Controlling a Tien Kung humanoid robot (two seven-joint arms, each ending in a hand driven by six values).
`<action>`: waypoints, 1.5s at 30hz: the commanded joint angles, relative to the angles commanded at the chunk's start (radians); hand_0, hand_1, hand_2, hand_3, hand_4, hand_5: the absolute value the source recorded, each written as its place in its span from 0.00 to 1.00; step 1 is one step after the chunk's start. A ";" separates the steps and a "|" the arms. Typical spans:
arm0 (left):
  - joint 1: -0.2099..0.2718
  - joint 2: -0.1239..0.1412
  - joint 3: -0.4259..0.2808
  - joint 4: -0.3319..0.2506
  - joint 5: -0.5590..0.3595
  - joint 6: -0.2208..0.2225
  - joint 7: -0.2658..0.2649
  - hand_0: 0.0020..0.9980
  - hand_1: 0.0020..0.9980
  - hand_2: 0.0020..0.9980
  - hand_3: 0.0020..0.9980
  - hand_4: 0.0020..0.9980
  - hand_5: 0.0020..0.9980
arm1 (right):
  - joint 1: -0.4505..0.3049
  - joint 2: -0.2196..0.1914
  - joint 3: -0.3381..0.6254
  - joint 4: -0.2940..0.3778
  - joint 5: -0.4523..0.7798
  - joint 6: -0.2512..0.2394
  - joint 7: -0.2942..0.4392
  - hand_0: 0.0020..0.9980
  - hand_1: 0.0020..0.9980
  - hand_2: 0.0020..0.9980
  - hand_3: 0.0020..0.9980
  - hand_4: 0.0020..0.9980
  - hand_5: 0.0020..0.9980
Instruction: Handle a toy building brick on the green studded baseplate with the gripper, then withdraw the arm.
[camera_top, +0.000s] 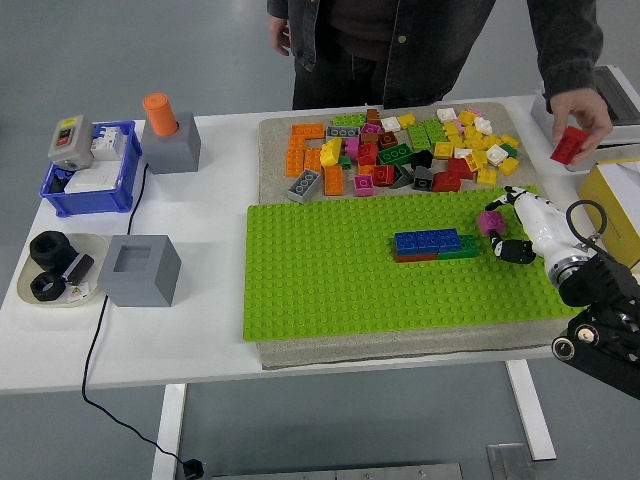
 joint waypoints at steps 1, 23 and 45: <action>0.000 0.000 0.001 0.000 -0.001 0.000 0.000 0.85 0.89 0.84 0.62 0.90 0.43 | -0.003 -0.002 0.001 0.007 -0.002 0.000 0.000 1.00 0.97 0.96 0.47 0.59 0.00; 0.002 0.000 0.003 0.000 -0.005 0.000 -0.001 0.85 0.89 0.84 0.62 0.90 0.43 | -0.038 0.044 0.006 0.050 0.007 -0.014 -0.001 1.00 0.97 0.95 0.47 0.58 0.00; -0.001 0.000 0.009 0.000 -0.010 -0.002 -0.007 0.85 0.89 0.84 0.62 0.91 0.43 | -0.025 0.065 -0.008 0.007 0.045 -0.018 0.021 1.00 0.96 0.95 0.47 0.58 0.00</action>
